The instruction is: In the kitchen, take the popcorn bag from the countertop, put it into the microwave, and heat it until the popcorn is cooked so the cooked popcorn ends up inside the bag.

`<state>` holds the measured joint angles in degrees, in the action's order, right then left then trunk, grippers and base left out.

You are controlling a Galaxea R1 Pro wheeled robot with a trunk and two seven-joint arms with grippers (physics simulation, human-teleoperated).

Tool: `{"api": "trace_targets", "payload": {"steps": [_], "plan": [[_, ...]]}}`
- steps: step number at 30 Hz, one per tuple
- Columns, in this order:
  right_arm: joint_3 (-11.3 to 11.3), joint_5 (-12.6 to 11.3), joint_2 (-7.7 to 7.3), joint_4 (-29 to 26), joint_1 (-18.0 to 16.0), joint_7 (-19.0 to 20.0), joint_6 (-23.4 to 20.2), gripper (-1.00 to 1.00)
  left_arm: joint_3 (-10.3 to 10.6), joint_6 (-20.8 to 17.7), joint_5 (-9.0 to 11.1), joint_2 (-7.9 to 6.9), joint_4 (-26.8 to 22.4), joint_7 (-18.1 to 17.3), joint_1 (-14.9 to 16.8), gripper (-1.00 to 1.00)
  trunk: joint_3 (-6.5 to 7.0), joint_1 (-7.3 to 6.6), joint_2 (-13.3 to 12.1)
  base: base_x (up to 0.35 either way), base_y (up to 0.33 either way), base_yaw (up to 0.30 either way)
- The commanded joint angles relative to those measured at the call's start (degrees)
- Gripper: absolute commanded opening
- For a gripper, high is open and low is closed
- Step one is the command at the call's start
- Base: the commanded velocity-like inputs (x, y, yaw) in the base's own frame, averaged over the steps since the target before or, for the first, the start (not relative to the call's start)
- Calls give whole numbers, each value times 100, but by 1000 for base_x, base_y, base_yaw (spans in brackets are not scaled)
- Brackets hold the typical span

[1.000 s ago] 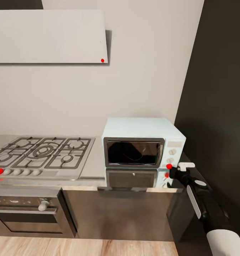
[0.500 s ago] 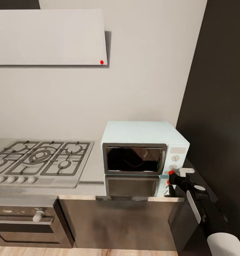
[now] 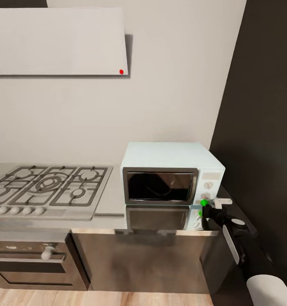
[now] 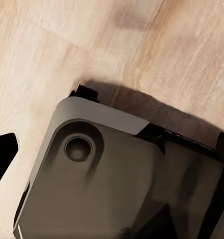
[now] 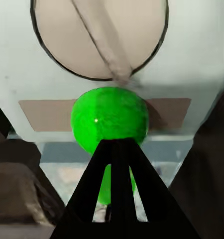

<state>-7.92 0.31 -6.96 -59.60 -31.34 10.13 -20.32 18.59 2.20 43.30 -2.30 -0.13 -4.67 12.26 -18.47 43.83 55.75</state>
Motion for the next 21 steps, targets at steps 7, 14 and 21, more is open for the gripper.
{"api": "trace_targets", "payload": {"steps": [7,14,21], "plan": [[-17,13,2,-66,-3,64,-36,-100,48,17,56,1,8,-25,4,100,-7,-3,5,-344,0,0],[-5,21,67,-817,30,74,-173,-100,50,17,56,8,10,-25,4,100,-7,-3,5,-344,0,0],[-18,-28,93,-2236,692,93,-1023,-100,53,17,56,10,5,-25,4,100,-7,-3,5,-339,0,0]]}}
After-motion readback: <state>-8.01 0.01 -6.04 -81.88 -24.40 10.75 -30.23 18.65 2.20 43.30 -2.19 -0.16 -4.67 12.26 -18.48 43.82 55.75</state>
